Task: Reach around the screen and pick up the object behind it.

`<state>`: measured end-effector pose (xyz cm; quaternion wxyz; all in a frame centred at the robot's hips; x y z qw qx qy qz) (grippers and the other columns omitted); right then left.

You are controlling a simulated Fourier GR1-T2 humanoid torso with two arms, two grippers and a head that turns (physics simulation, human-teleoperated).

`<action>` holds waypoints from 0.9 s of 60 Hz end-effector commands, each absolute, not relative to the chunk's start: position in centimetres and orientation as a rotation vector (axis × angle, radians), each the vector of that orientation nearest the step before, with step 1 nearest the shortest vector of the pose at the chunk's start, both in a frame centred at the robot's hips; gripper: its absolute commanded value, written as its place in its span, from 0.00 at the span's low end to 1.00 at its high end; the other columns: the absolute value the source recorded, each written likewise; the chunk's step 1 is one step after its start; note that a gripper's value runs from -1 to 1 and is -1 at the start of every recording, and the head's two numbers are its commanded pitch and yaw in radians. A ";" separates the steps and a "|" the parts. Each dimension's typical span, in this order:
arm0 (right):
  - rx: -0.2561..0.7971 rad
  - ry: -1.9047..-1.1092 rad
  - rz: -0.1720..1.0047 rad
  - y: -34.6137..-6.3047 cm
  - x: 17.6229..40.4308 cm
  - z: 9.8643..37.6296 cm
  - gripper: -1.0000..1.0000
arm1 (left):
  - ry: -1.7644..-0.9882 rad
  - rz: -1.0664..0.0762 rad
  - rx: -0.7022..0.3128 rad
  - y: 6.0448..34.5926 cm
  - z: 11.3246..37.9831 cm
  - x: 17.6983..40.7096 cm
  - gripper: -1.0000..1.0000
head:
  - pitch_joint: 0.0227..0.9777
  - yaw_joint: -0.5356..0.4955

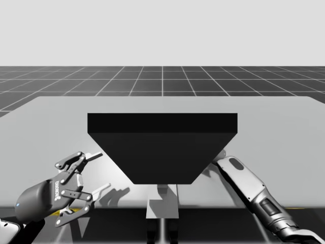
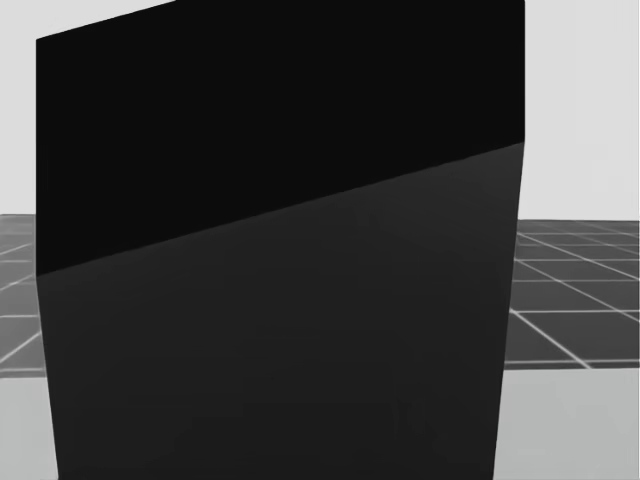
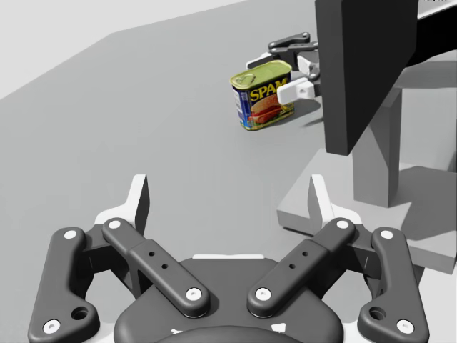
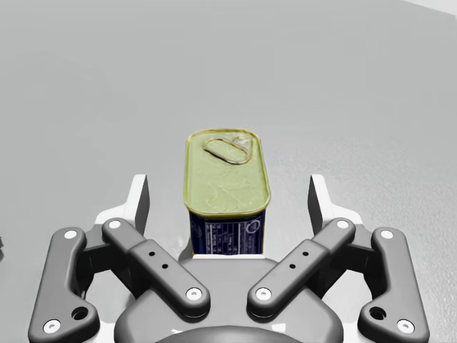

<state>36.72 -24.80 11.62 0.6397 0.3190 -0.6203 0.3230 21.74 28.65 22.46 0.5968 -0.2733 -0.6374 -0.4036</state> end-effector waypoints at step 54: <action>0.473 -1.548 0.626 -35.0 34.0 15.6 0.98 | -1.495 -0.944 -0.619 28.7 22.9 21.4 0.00 | 0.18 0.48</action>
